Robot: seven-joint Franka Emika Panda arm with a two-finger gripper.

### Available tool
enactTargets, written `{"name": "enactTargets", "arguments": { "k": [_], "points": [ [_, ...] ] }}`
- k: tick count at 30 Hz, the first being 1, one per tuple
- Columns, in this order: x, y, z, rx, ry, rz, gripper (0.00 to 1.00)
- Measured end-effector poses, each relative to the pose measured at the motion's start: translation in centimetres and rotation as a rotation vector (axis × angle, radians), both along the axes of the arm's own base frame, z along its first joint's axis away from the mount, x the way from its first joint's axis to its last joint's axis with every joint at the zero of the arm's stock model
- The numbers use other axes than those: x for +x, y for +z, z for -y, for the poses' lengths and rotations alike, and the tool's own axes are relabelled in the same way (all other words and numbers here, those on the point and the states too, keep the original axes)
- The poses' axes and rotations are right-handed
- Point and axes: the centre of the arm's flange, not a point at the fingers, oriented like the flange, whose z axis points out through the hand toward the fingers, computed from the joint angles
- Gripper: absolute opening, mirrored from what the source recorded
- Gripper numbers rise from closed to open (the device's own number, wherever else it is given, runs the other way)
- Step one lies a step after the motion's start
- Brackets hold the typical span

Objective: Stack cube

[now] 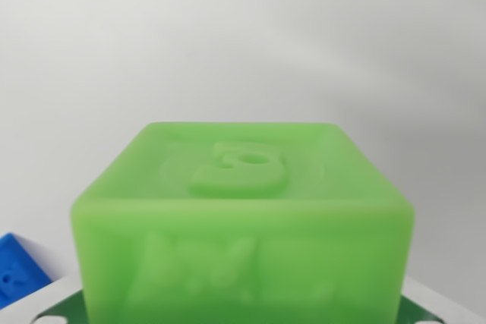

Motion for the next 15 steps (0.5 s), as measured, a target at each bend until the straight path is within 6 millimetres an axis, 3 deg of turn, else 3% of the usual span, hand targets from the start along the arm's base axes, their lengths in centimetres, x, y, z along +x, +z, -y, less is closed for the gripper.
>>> {"name": "enactTargets", "arguments": {
  "k": [15],
  "points": [
    [-1.7,0.3,-1.0,0.000,-0.097,0.001,0.00]
  ]
}}
